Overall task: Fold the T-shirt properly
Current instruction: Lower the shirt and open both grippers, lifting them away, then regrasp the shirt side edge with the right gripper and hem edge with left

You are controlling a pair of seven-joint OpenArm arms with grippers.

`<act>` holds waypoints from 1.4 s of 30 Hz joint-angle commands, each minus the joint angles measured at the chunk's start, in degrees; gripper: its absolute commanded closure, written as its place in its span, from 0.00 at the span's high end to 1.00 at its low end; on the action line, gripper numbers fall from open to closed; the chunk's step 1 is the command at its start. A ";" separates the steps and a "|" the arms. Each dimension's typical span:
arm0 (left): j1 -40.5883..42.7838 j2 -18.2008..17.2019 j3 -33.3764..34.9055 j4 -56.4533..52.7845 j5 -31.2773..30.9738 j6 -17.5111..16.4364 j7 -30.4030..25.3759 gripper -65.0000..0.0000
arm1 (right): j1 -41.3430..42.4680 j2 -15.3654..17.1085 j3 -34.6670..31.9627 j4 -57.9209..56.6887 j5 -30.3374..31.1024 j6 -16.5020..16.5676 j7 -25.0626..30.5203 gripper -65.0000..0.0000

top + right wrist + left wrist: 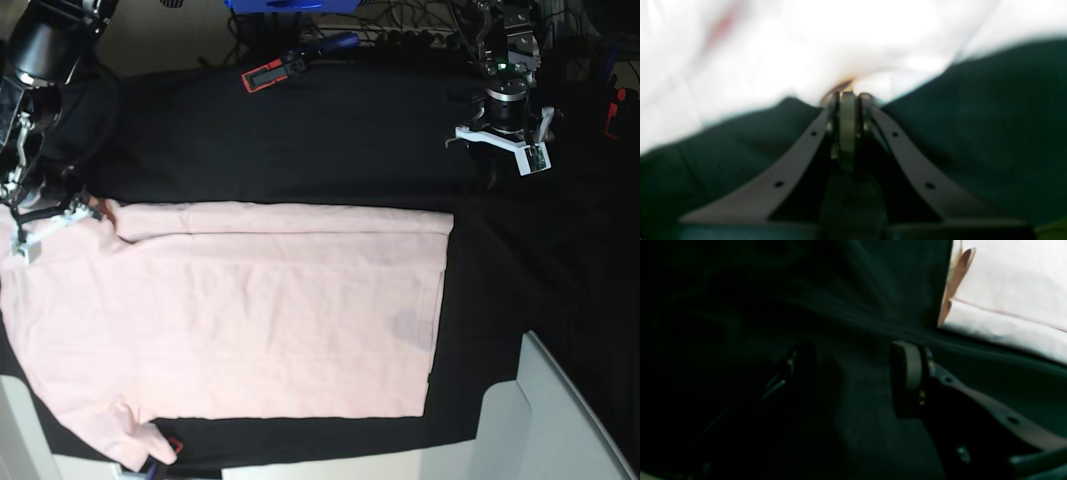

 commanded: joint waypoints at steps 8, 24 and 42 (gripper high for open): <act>0.91 -0.29 -0.11 0.97 -0.12 0.23 -1.74 0.52 | 7.16 2.34 -5.73 0.42 0.28 -4.70 0.10 0.01; 1.26 -0.29 -0.11 1.14 -0.12 0.23 -1.74 0.52 | 20.17 6.20 -10.39 -17.16 0.20 -6.28 4.06 0.01; 1.96 -0.29 -0.11 1.14 -0.12 0.23 -1.74 0.52 | 26.50 7.35 -22.52 -26.13 0.20 -6.19 10.65 0.01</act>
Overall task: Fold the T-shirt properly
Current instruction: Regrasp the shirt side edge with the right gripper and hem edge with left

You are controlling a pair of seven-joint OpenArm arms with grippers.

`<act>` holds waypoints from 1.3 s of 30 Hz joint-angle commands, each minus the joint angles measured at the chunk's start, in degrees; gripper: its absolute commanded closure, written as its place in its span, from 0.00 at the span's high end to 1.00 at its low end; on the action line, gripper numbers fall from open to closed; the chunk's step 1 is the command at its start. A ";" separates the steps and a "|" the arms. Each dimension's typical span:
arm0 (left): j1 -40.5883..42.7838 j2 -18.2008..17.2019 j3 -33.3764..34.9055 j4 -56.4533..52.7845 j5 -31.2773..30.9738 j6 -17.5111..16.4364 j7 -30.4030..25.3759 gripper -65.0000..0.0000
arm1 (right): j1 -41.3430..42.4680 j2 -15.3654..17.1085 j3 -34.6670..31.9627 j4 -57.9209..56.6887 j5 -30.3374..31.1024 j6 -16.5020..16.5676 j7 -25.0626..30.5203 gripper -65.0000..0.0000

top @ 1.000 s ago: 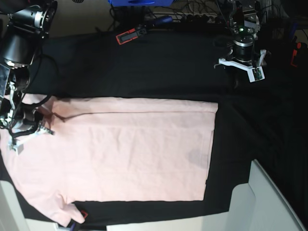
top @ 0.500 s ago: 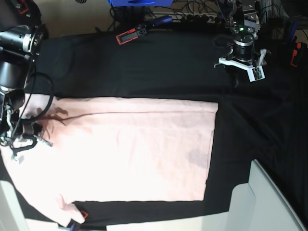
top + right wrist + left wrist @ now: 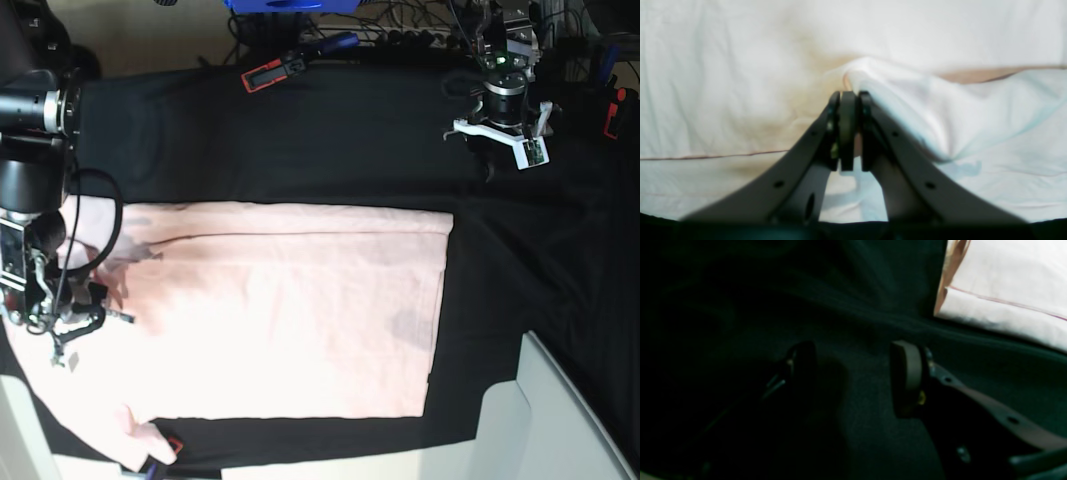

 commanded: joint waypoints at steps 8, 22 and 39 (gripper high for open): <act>0.63 -0.24 -0.15 1.08 -0.14 0.38 -1.52 0.52 | 4.04 1.76 -4.60 -4.54 0.15 0.10 7.03 0.02; 0.63 -0.24 -0.15 1.08 -0.14 0.38 -1.34 0.52 | 6.68 2.55 -4.60 -5.95 0.15 0.28 11.25 0.05; 0.10 -0.24 0.55 4.16 -0.06 0.30 -0.99 0.54 | 2.55 4.48 -3.02 3.19 0.33 0.28 11.25 0.52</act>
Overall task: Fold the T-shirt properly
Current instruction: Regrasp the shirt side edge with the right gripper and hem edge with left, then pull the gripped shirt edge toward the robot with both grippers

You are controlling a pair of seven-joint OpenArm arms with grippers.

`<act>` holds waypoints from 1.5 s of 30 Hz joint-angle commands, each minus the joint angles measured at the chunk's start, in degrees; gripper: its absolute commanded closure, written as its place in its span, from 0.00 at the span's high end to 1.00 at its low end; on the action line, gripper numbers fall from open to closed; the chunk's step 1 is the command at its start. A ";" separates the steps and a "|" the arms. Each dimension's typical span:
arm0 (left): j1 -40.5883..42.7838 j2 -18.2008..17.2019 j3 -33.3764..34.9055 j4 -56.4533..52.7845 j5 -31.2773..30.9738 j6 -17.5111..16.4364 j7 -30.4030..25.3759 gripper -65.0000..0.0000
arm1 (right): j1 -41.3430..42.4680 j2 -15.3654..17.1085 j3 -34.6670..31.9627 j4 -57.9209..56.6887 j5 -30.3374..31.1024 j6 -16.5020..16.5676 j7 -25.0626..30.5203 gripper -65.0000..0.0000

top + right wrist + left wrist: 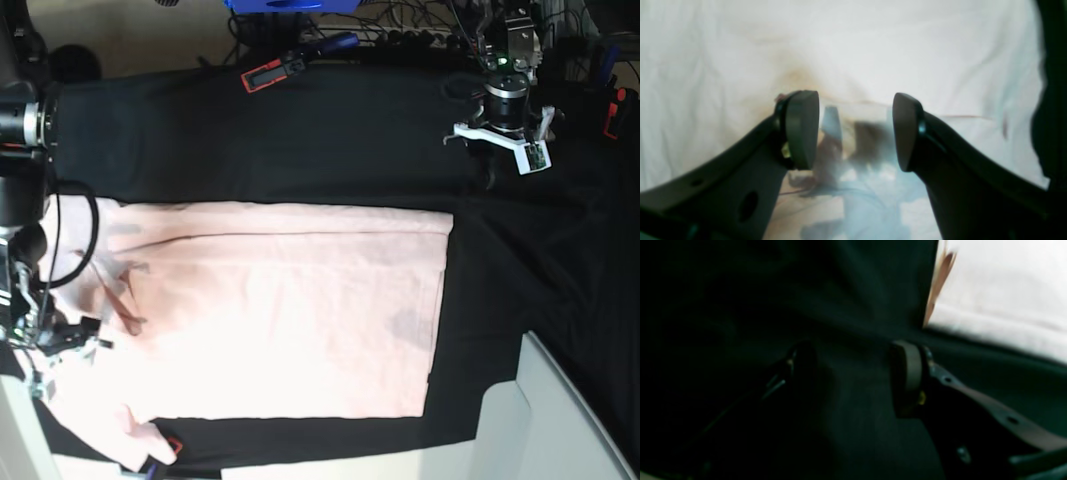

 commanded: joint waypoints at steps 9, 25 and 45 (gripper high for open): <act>-4.18 -0.46 1.61 1.05 -0.08 0.19 -1.50 0.53 | -15.78 -2.77 10.75 22.46 0.26 -0.16 -0.36 0.52; -19.74 -1.34 9.26 -8.53 -0.78 0.19 6.50 0.52 | -25.01 -4.88 10.83 22.46 0.26 0.28 -2.29 0.52; -22.20 -0.64 9.87 -16.88 -0.78 0.19 6.50 0.28 | -25.80 -5.93 10.83 23.43 0.44 0.28 -2.47 0.52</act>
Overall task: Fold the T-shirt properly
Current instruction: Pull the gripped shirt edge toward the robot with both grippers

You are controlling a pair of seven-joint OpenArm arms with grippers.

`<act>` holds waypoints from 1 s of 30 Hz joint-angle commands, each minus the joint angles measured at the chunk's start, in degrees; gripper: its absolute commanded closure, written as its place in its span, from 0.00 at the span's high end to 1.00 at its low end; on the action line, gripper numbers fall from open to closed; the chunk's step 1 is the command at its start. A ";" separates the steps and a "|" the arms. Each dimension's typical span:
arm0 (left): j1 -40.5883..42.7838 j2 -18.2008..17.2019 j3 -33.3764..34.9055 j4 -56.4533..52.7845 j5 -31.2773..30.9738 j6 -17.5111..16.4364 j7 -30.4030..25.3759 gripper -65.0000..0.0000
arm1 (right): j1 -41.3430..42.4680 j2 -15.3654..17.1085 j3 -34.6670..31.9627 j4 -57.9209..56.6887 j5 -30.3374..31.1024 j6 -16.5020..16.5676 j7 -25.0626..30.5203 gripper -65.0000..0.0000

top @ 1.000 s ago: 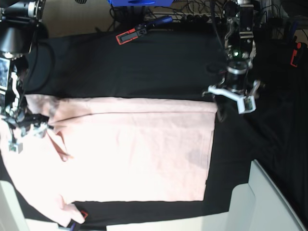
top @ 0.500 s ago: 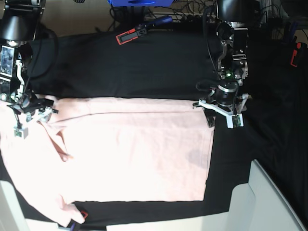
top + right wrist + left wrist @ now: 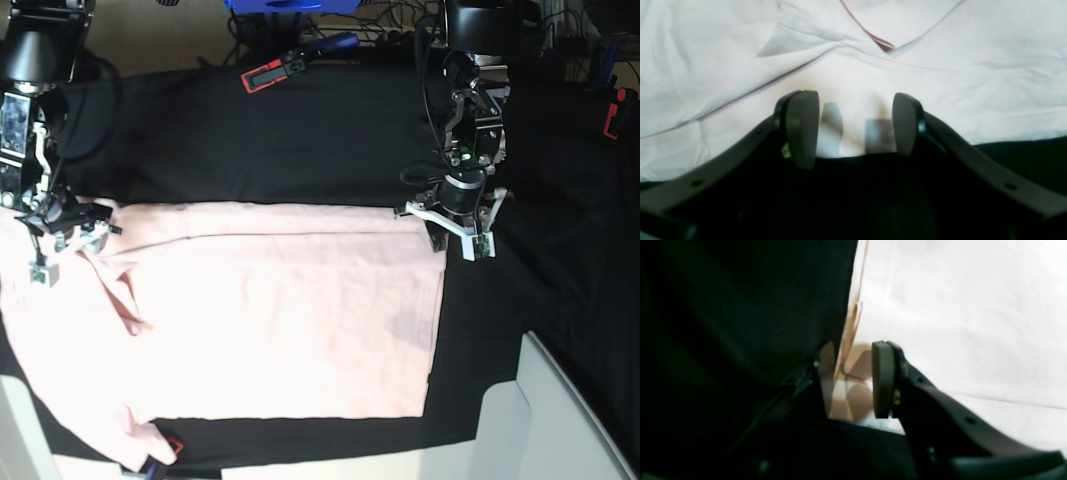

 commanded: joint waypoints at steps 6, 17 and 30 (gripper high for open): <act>-0.83 -0.27 -0.16 0.71 -0.08 0.06 -1.43 0.27 | 0.85 0.10 0.23 1.33 0.37 0.15 0.94 0.52; -3.47 -0.18 0.19 -3.86 -0.08 0.06 -1.25 0.27 | 0.76 -0.52 0.23 1.33 0.37 0.15 0.85 0.52; -3.82 -0.18 0.19 -3.77 -0.08 0.06 -1.25 0.11 | 0.76 -0.61 0.23 1.33 0.37 0.15 0.85 0.52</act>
